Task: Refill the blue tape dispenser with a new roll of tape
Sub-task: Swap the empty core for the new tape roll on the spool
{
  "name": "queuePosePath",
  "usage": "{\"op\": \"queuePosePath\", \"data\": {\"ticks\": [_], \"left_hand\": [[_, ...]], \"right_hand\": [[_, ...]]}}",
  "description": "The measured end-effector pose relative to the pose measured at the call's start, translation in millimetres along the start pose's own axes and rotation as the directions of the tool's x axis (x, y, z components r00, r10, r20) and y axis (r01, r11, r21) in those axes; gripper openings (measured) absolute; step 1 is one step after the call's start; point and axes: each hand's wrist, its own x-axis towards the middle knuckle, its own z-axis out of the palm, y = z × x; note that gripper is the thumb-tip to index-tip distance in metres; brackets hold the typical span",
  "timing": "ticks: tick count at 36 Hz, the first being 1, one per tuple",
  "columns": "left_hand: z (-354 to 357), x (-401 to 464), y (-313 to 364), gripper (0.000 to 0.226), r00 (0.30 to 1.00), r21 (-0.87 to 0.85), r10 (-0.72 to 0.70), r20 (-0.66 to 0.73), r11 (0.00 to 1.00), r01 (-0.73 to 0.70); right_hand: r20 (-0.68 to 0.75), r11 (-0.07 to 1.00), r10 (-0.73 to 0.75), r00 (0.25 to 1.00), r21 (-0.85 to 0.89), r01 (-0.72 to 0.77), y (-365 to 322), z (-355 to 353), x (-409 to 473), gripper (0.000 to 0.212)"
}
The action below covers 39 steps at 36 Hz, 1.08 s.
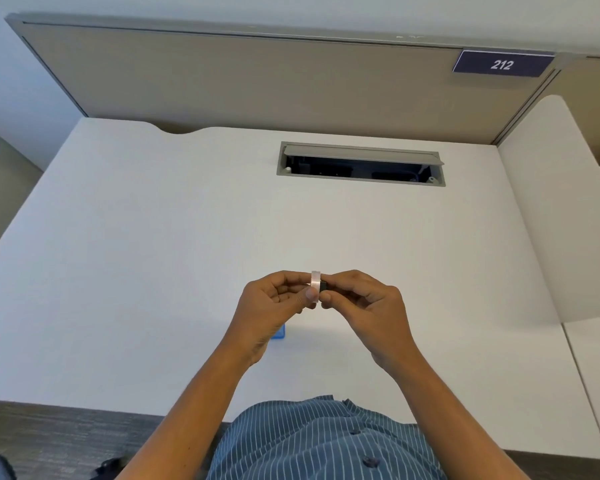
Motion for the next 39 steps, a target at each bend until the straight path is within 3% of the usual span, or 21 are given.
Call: {"op": "queuePosePath", "data": {"ticks": [11, 27, 39], "left_hand": [[7, 4, 6, 0.049, 1.000, 0.017, 0.021, -0.023, 1.000, -0.020], [21, -1, 18, 0.046, 0.999, 0.033, 0.042, -0.010, 0.999, -0.041], [22, -3, 29, 0.030, 0.999, 0.023, -0.039, 0.019, 0.999, 0.039]], "right_hand": [[0.045, 0.999, -0.032, 0.998, -0.002, 0.032, -1, -11, 10, 0.028], [0.018, 0.998, -0.018, 1.000, 0.068, 0.017, -7, -22, 12, 0.020], [0.034, 0.999, 0.026, 0.999, 0.031, -0.028, -26, -23, 8, 0.012]]}}
